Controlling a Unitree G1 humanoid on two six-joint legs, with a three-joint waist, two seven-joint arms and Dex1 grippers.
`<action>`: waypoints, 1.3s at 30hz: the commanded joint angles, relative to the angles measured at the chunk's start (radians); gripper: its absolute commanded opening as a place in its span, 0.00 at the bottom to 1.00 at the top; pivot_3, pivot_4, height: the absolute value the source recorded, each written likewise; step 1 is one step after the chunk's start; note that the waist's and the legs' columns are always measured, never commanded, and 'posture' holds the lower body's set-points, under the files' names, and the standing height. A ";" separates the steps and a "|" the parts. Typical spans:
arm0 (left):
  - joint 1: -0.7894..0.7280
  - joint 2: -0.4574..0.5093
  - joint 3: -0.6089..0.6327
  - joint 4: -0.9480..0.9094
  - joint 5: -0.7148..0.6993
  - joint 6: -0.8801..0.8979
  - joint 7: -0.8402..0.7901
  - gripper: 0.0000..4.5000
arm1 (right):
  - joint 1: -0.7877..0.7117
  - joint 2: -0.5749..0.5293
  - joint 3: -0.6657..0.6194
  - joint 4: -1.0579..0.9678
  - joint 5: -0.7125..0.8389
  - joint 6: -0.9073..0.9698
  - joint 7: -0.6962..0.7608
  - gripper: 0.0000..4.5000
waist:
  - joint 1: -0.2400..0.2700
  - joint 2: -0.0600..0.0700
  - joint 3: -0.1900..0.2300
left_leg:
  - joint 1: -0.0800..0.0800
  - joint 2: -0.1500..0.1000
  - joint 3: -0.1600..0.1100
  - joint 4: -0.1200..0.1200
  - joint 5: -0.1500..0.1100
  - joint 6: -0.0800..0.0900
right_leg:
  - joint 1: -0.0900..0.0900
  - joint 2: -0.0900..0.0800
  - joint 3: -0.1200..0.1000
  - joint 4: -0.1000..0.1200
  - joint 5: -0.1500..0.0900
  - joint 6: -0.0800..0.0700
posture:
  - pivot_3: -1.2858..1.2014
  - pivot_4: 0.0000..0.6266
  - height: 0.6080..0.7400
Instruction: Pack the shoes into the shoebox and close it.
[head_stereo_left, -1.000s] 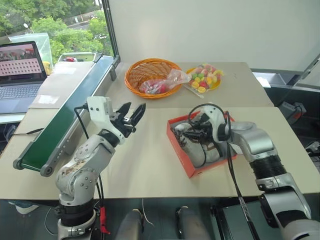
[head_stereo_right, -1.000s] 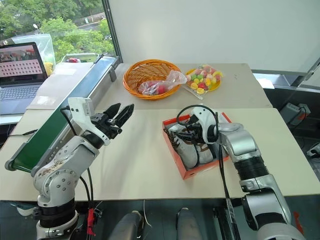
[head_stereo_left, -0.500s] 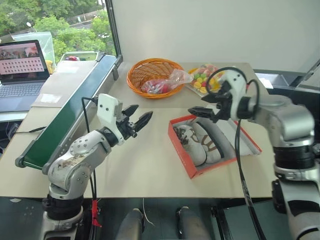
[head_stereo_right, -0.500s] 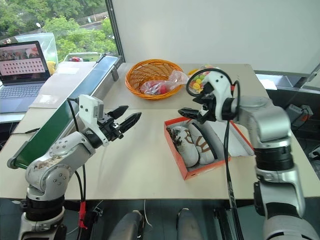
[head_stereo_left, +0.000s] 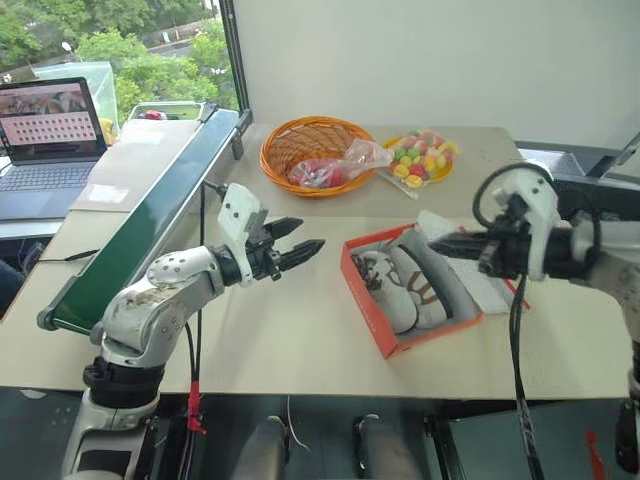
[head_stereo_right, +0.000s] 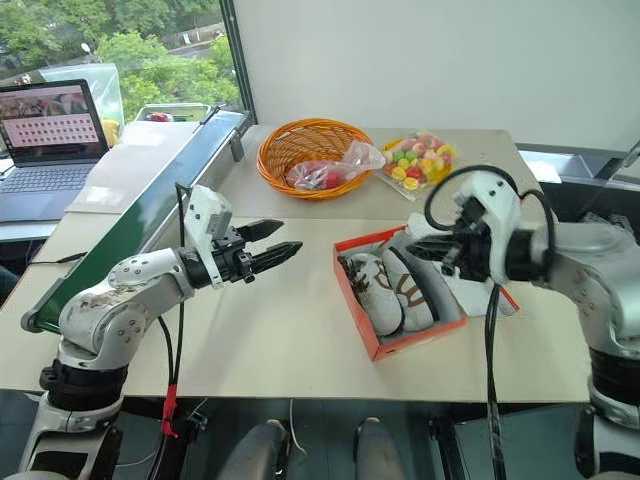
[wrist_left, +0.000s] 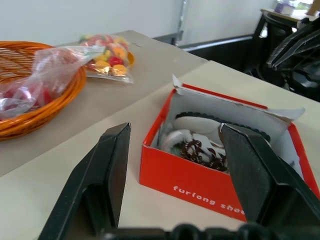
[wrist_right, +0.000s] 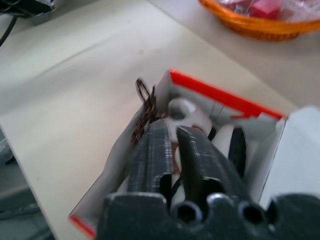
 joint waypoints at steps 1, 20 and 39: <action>-0.053 0.027 -0.036 0.008 0.013 -0.031 -0.104 0.69 | 0.149 -0.023 -0.182 -0.128 0.069 0.101 -0.023 0.00 | 0.002 0.000 0.000 | 0.000 0.000 0.000 0.000 0.000 0.000 | 0.000 0.000 0.000 0.000 0.000 0.000 | 0.52 0.24 1.00; -0.194 0.091 -0.133 0.111 0.159 -0.070 -0.300 0.69 | 0.548 0.701 -0.517 0.194 0.091 -0.306 -0.354 0.00 | -0.042 0.007 -0.005 | 0.016 0.010 0.009 -0.002 -0.002 0.001 | 0.016 0.006 0.004 -0.009 -0.003 0.007 | 0.52 0.24 1.00; -0.104 0.142 -0.044 -0.052 0.134 0.037 -0.210 0.69 | 0.341 0.690 -0.438 0.476 0.151 -0.699 -0.348 0.00 | -0.038 0.012 -0.005 | 0.018 0.011 0.012 -0.007 -0.004 0.001 | 0.015 0.007 0.006 -0.007 -0.006 0.005 | 0.52 0.24 1.00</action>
